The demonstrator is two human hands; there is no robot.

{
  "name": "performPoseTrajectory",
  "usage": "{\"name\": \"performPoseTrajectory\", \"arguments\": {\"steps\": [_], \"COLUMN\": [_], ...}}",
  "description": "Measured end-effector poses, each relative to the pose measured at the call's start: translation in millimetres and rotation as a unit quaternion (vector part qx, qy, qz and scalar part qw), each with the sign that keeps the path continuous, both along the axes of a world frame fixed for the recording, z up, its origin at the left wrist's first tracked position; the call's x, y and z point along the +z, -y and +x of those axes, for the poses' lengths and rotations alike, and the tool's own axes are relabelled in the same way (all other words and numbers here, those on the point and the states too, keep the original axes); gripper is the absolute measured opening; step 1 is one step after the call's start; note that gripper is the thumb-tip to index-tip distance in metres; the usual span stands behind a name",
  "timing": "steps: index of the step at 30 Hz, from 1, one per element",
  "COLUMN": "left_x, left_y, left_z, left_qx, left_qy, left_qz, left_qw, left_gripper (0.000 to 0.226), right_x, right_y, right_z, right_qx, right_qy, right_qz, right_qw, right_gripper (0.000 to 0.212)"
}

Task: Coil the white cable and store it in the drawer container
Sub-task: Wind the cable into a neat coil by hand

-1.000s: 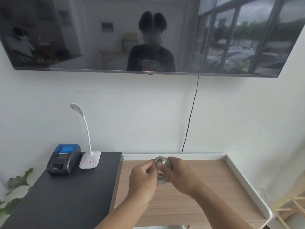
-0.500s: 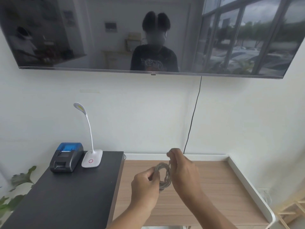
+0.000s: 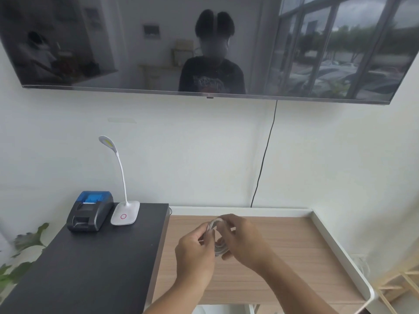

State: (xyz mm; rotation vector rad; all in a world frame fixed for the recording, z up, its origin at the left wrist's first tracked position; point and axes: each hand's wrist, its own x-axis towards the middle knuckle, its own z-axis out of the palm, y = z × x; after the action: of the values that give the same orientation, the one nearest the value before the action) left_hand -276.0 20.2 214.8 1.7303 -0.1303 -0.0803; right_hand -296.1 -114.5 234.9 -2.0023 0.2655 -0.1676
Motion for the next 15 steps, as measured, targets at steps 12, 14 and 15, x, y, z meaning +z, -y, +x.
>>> {"name": "performPoseTrajectory", "arguments": {"steps": [12, 14, 15], "left_x": [-4, -7, -7], "left_y": [-6, -9, -9], "left_z": [13, 18, 20], "left_qx": [-0.080, -0.092, -0.100], "left_qy": [-0.073, -0.084, -0.086], "left_qz": [-0.023, -0.032, -0.040], "left_qw": [0.994, 0.992, 0.990], "left_gripper": [0.020, 0.022, 0.029], "right_x": [9, 3, 1], "right_y": [19, 21, 21], "right_z": [-4, -3, -3], "right_qx": [0.095, 0.035, 0.015], "right_qy": [-0.097, -0.067, -0.045], "right_qz": [0.183, 0.193, 0.198], "right_qw": [0.974, 0.978, 0.979], "right_gripper": [0.026, 0.032, 0.030]}}
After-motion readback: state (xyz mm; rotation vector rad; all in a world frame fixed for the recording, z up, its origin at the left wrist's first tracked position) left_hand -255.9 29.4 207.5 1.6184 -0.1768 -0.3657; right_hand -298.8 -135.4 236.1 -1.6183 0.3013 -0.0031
